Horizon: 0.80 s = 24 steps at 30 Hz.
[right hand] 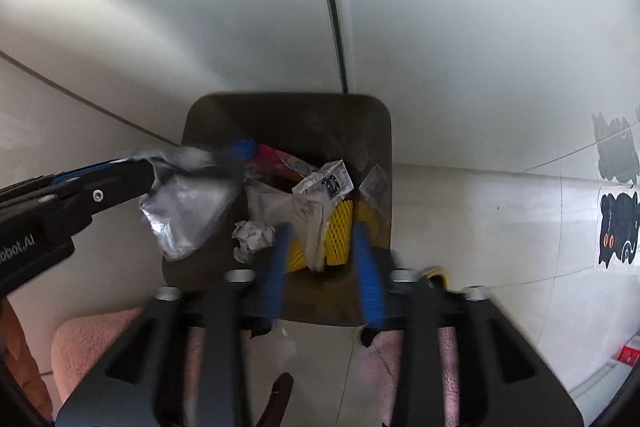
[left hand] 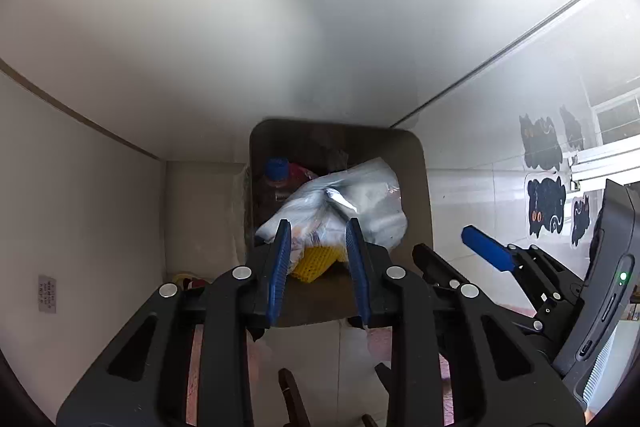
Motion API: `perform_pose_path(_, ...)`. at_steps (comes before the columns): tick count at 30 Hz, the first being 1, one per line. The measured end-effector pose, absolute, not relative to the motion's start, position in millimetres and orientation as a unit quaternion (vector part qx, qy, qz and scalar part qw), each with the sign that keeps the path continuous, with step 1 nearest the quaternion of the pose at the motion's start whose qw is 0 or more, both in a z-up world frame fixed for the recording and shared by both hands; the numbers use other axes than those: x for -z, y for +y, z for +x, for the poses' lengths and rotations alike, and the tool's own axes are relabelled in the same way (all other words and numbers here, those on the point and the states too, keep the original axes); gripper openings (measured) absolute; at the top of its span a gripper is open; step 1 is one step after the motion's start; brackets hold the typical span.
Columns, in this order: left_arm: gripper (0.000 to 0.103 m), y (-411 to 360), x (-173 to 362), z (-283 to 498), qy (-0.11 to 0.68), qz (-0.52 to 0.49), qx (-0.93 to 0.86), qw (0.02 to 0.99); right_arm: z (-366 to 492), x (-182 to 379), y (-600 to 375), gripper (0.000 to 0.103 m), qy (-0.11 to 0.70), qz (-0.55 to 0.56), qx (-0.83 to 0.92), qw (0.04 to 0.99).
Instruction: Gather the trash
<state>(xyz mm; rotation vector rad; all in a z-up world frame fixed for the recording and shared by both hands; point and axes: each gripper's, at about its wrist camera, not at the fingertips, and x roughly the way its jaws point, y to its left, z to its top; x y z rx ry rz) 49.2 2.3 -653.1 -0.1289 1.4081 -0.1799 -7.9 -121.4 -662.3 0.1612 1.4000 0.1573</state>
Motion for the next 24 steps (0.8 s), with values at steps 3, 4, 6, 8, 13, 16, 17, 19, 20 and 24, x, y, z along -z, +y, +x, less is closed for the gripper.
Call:
perform_pose_path(3,0.038,4.5,638.1,46.7,0.636,-0.064,0.081,0.765,-10.6,650.9,-121.3,0.061,0.632,0.065,-0.072,0.769)
perform_pose_path(4,0.045,4.0,631.3,45.1,0.629,-0.065,0.08,0.77,-11.6,646.4,-122.1,0.07,0.63,0.063,-0.07,0.771)
perform_pose_path(6,0.061,7.1,613.2,41.4,0.613,-0.066,0.076,0.784,-13.5,635.7,-124.2,0.083,0.62,0.062,-0.07,0.779)
perform_pose_path(8,0.073,9.6,592.0,36.4,0.594,-0.066,0.077,0.798,-17.3,618.8,-127.0,0.095,0.607,0.057,-0.07,0.79)
perform_pose_path(13,0.095,16.0,526.0,17.9,0.541,-0.053,0.087,0.835,-29.0,562.9,-136.3,0.1,0.575,0.049,-0.066,0.814)
perform_pose_path(16,0.095,16.3,483.0,3.6,0.51,-0.046,0.094,0.854,-36.3,525.2,-143.4,0.1,0.553,0.053,-0.057,0.83)
perform_pose_path(17,0.095,18.1,467.8,0.3,0.499,-0.043,0.097,0.86,-38.2,510.8,-146.0,0.1,0.545,0.057,-0.059,0.834)
perform_pose_path(19,0.095,16.2,440.8,-8.4,0.476,-0.037,0.102,0.873,-42.8,485.5,-148.7,0.1,0.536,0.056,-0.063,0.84)
perform_pose_path(20,0.095,16.3,427.7,-13.6,0.464,-0.033,0.103,0.879,-45.7,473.2,-149.2,0.1,0.531,0.053,-0.062,0.843)
perform_pose_path(24,0.095,14.4,375.4,-30.3,0.424,-0.026,0.099,0.9,-58.0,421.5,-148.8,0.1,0.503,0.04,-0.056,0.861)
